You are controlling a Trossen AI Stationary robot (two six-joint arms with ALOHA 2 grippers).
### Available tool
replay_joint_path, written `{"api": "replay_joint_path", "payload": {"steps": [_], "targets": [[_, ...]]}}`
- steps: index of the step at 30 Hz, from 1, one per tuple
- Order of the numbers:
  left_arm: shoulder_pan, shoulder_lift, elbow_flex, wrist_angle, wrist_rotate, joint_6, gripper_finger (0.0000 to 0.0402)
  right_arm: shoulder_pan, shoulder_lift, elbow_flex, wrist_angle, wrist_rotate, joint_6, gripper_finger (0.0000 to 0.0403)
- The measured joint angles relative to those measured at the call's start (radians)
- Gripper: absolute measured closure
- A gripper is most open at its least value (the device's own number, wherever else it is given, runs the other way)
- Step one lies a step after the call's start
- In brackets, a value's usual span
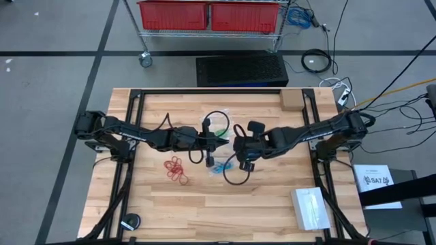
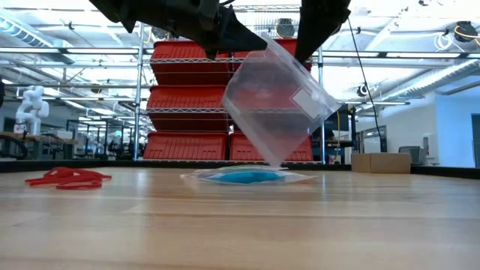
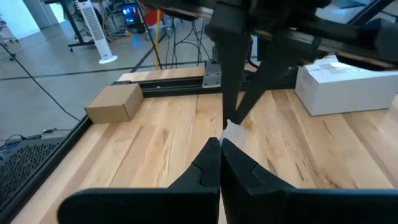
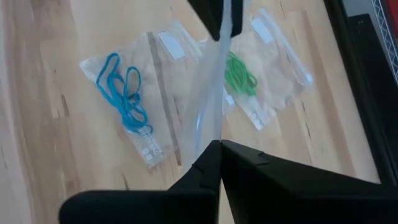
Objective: Sort rubber bands
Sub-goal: Open the right transparent zip bag
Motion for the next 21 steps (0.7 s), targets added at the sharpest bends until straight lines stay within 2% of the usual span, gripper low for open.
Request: {"api": "replay_joint_path", "payload": {"steps": [7, 16, 21], "targets": [[0.0, 0.0, 0.0, -0.015, -0.026, 0.0, 0.0401, 0.031, -0.008, 0.0, -0.003, 0.007, 0.072, 0.0403], [0.0, 0.0, 0.0, -0.018, -0.03, -0.002, 0.0401, 0.024, 0.0, 0.0, 0.003, 0.02, 0.083, 0.0403], [0.0, 0.0, 0.0, -0.02, -0.031, -0.003, 0.0401, 0.022, 0.0, 0.0, -0.008, 0.061, 0.082, 0.0403]]}}
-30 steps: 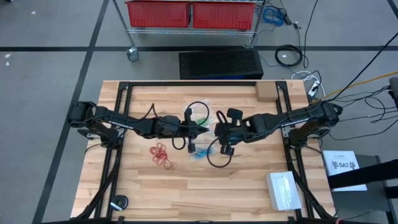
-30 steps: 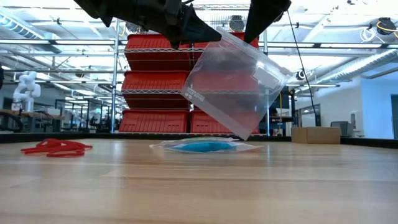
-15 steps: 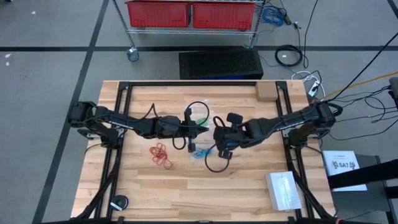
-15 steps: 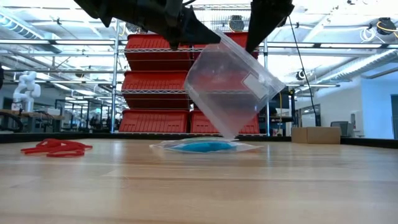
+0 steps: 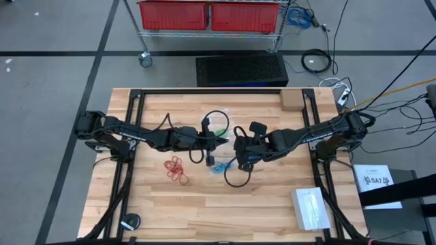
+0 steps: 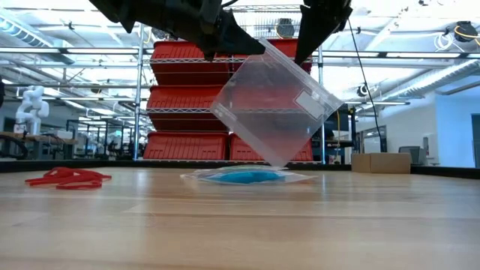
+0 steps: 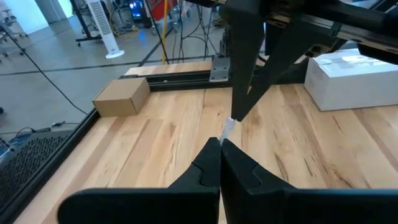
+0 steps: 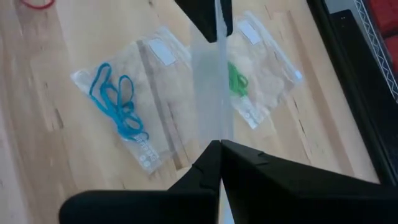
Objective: Sort rubber bands
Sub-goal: Open the right transparent zip bag
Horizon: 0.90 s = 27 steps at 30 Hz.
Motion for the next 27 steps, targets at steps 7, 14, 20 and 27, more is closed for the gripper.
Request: {"api": "replay_joint_path", "payload": {"steps": [7, 14, 20, 27], "targets": [[0.0, 0.0, 0.0, 0.0, 0.0, 0.001, 0.0401, -0.013, 0.0, 0.0, 0.0, -0.003, -0.016, 0.0403], [0.0, 0.0, 0.0, -0.002, 0.0, 0.002, 0.0401, -0.008, 0.0, 0.0, -0.006, -0.029, -0.018, 0.0403], [0.0, 0.0, 0.0, -0.004, 0.0, 0.002, 0.0401, -0.004, -0.002, 0.0, -0.021, -0.018, -0.007, 0.0403], [0.0, 0.0, 0.0, -0.006, 0.0, 0.002, 0.0401, -0.004, -0.002, 0.0, -0.021, 0.009, -0.015, 0.0403]]}}
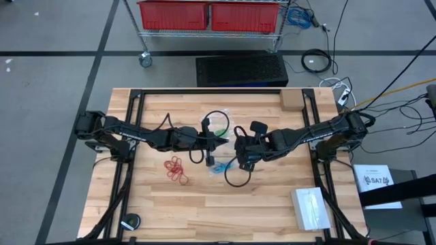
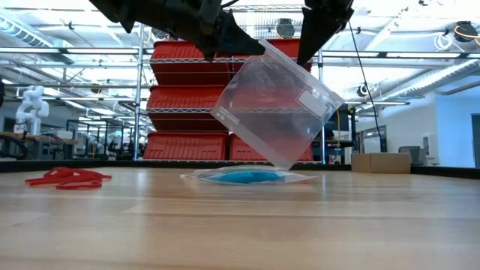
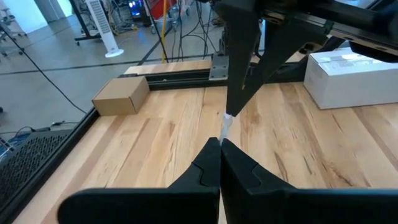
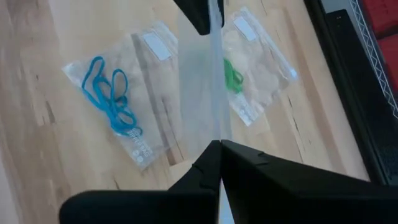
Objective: Sort rubber bands
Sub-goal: Open the right transparent zip bag
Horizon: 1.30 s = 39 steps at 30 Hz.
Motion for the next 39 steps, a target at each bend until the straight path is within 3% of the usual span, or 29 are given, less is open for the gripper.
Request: {"api": "replay_joint_path", "payload": {"steps": [39], "targets": [[0.0, 0.0, 0.0, -0.001, 0.0, 0.0, 0.0401, -0.002, -0.018, 0.0, 0.035, 0.012, -0.032, 0.0403]]}}
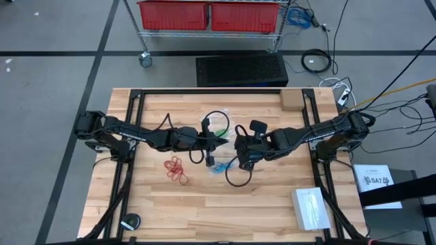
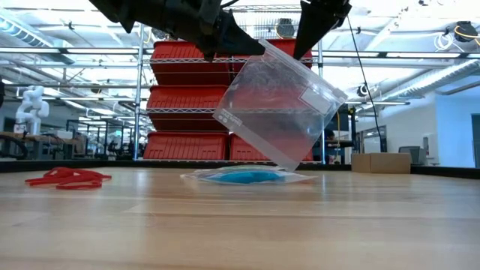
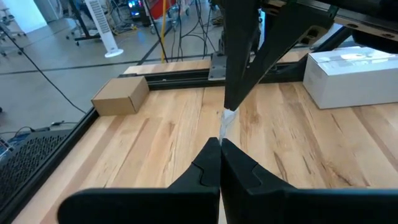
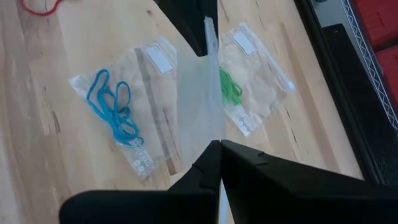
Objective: Sort rubber bands
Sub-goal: Open the right transparent zip bag
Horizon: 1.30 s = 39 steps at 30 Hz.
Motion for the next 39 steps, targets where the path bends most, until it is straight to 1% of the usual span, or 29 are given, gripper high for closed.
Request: {"api": "replay_joint_path", "payload": {"steps": [11, 16, 24, 26, 31, 35, 37, 39], "targets": [[0.0, 0.0, 0.0, 0.0, 0.0, 0.0, 0.0401, -0.013, 0.019, 0.0, 0.013, 0.0, -0.039, 0.0403], [0.0, 0.0, 0.0, 0.0, 0.0, 0.0, 0.0401, -0.011, 0.033, 0.0, 0.044, -0.027, -0.043, 0.0403], [0.0, 0.0, 0.0, -0.01, 0.0, 0.0, 0.0401, 0.016, 0.038, 0.0, 0.079, -0.014, 0.018, 0.0403], [0.0, 0.0, 0.0, -0.01, 0.0, -0.001, 0.0401, 0.019, 0.037, -0.018, 0.114, 0.004, 0.039, 0.0403], [-0.004, 0.0, 0.0, -0.011, 0.0, -0.026, 0.0401, 0.013, 0.038, -0.13, 0.206, 0.046, 0.057, 0.0403], [-0.013, 0.0, 0.0, -0.019, 0.0, -0.056, 0.0401, 0.018, 0.025, -0.2, 0.271, 0.163, 0.087, 0.0403], [-0.018, 0.0, 0.0, -0.017, 0.0, -0.074, 0.0401, 0.024, 0.0, -0.237, 0.336, 0.214, 0.072, 0.0403], [-0.023, 0.0, 0.0, -0.018, 0.0, -0.077, 0.0401, 0.028, -0.031, -0.288, 0.412, 0.241, 0.054, 0.0403]]}}
